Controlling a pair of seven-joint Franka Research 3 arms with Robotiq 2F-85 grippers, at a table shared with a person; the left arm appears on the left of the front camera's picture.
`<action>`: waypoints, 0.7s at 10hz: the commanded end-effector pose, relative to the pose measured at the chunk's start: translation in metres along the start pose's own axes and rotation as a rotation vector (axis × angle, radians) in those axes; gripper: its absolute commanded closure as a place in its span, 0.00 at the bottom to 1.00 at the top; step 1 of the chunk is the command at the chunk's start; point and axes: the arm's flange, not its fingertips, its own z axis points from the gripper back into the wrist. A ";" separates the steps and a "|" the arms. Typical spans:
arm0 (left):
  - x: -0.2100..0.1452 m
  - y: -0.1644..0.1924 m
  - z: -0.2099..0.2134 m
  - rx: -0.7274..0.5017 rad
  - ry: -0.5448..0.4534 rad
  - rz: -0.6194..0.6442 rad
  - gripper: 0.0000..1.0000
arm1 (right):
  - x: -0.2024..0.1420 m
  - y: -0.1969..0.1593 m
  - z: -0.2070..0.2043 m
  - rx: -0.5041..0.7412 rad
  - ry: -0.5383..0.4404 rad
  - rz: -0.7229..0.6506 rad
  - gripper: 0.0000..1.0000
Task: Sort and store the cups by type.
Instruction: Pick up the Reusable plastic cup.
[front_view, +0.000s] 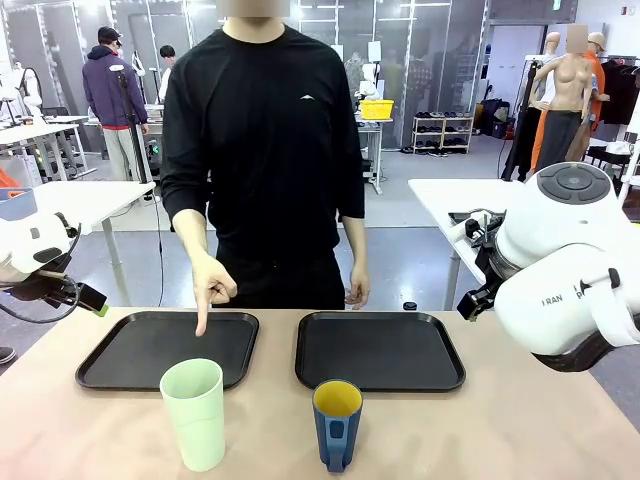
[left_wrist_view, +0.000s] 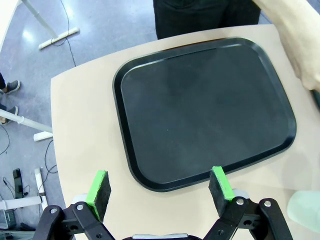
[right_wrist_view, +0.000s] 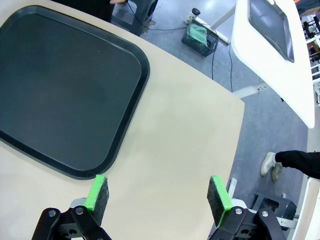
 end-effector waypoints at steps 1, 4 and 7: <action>0.000 0.001 0.000 0.000 0.001 0.002 0.00 | 0.000 0.000 0.000 -0.001 0.000 -0.001 0.00; 0.000 0.001 0.000 0.000 0.001 0.002 0.00 | 0.000 0.000 0.000 -0.001 0.000 -0.001 0.00; 0.000 0.001 0.000 0.000 0.001 0.002 0.00 | 0.000 0.000 0.000 -0.001 0.000 -0.001 0.00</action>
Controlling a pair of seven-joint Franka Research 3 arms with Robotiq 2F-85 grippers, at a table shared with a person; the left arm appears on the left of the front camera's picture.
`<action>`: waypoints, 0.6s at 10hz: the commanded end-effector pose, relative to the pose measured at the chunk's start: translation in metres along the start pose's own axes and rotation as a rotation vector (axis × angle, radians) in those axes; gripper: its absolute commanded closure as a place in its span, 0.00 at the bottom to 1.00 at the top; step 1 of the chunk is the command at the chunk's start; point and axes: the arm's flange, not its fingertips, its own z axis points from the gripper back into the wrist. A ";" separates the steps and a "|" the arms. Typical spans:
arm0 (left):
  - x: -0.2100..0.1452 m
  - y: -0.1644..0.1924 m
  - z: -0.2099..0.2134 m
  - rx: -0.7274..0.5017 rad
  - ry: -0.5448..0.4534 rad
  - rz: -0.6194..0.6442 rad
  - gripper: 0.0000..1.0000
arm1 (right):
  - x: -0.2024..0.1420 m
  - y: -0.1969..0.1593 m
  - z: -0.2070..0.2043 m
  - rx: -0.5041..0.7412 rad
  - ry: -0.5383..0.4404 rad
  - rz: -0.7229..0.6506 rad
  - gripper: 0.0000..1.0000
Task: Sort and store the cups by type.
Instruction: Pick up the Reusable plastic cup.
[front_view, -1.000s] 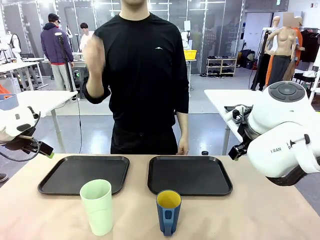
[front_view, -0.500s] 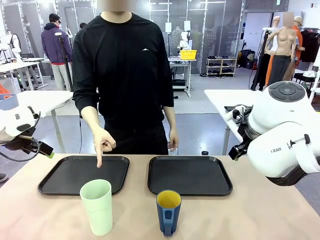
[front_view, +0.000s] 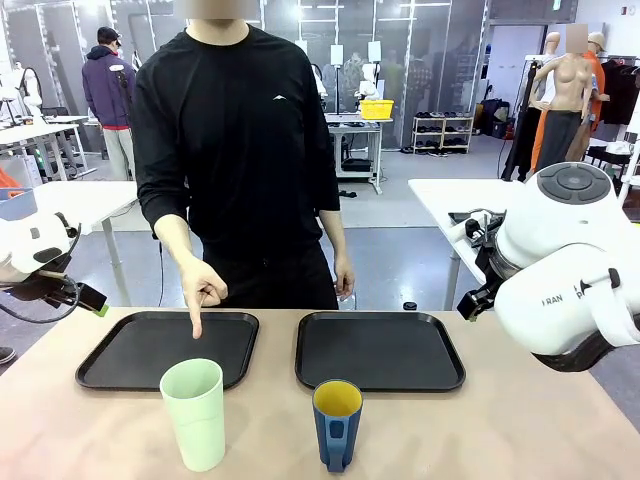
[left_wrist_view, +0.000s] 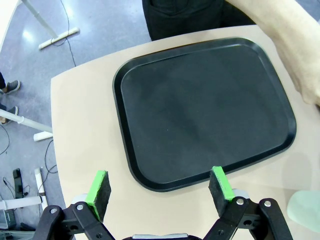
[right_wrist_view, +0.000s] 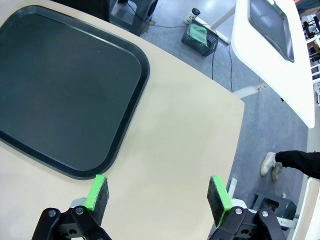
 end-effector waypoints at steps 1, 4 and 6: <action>0.000 0.001 0.000 0.000 0.001 0.002 0.00 | 0.000 0.000 0.000 -0.001 0.000 0.000 0.00; 0.000 0.001 0.000 0.000 0.001 0.002 0.00 | 0.000 0.000 0.000 -0.001 0.000 0.000 0.00; -0.002 0.006 -0.008 0.039 0.027 -0.009 0.00 | 0.000 0.000 0.000 -0.001 0.000 0.000 0.00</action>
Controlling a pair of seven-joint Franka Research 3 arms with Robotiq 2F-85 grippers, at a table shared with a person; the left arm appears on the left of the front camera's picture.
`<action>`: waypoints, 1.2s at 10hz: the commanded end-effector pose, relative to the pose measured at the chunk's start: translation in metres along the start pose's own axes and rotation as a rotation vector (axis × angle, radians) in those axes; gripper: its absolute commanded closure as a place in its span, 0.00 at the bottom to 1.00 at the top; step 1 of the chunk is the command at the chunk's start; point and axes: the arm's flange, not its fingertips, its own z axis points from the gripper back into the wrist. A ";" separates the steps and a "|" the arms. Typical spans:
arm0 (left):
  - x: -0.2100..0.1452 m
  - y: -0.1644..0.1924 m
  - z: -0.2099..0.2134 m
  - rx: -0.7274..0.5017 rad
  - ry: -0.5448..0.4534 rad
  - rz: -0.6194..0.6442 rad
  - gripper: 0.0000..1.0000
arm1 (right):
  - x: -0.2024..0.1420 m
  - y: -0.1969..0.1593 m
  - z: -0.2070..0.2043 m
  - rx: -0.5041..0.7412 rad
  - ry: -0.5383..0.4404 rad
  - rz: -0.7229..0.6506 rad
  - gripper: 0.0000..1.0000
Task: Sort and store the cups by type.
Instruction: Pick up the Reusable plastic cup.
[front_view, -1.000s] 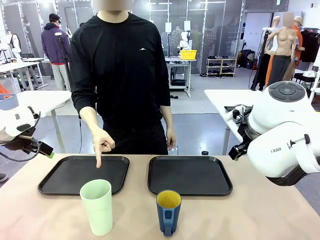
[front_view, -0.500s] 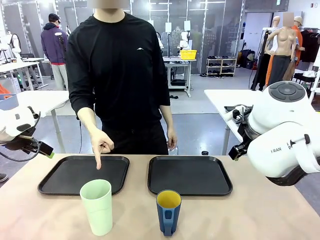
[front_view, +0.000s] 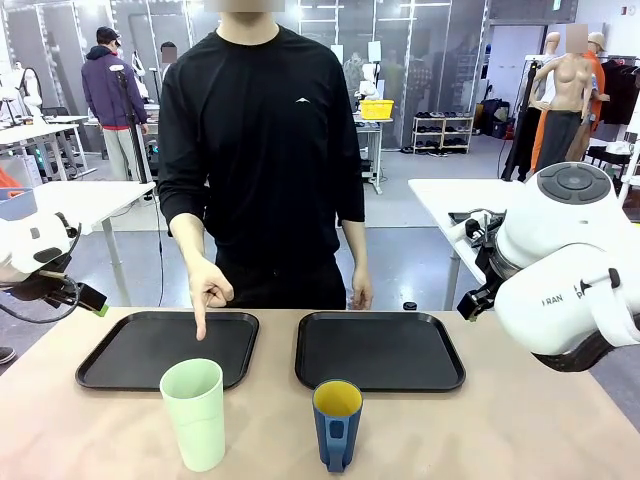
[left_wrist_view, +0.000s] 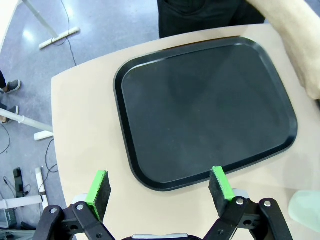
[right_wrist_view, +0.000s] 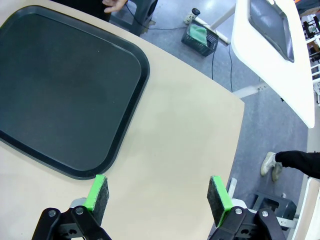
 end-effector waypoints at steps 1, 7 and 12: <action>-0.007 0.009 -0.012 0.030 0.027 -0.043 0.00 | 0.000 0.000 0.000 -0.001 0.000 0.000 0.00; -0.088 0.030 -0.008 -0.117 0.040 -0.243 0.00 | 0.000 0.000 0.000 -0.001 0.000 0.000 0.00; -0.125 0.068 -0.008 -0.096 0.120 -0.257 0.00 | 0.000 0.000 0.000 -0.001 0.000 0.000 0.00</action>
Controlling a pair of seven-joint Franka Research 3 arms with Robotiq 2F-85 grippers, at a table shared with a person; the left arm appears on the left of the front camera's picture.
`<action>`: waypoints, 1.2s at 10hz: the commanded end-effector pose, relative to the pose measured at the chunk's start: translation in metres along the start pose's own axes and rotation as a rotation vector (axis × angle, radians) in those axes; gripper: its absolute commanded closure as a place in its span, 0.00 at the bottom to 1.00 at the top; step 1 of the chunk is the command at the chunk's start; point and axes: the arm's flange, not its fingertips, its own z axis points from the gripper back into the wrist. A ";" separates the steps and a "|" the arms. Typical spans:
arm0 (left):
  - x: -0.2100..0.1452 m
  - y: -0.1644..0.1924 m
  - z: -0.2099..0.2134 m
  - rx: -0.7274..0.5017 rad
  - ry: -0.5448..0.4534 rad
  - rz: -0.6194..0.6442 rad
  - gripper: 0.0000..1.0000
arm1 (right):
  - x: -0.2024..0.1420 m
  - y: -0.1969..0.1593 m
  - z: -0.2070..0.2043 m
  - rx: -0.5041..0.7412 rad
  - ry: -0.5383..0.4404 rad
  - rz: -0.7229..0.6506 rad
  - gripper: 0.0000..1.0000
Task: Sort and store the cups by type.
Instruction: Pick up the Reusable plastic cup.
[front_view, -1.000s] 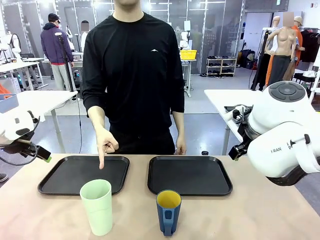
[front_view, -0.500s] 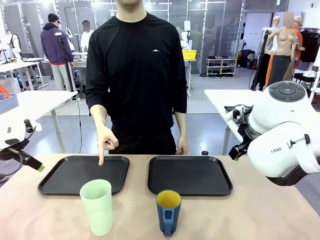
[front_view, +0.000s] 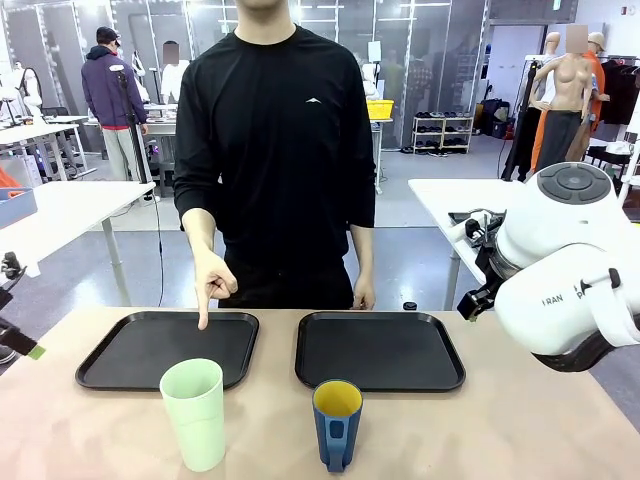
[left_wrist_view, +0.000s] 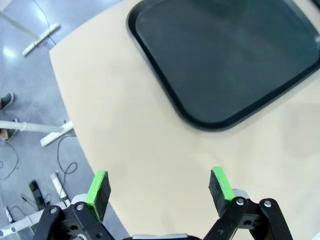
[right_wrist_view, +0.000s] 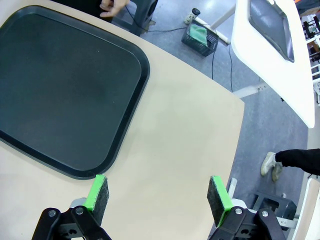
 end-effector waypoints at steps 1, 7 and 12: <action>0.011 -0.008 0.001 0.000 -0.014 -0.005 0.00 | 0.000 0.000 0.000 -0.001 0.000 0.000 0.00; -0.024 0.023 -0.018 0.056 0.051 -0.146 0.00 | 0.000 0.000 0.000 -0.001 0.000 0.000 0.00; -0.049 0.021 -0.027 -0.126 -0.218 -0.266 0.00 | 0.000 0.000 0.000 -0.001 0.000 0.000 0.00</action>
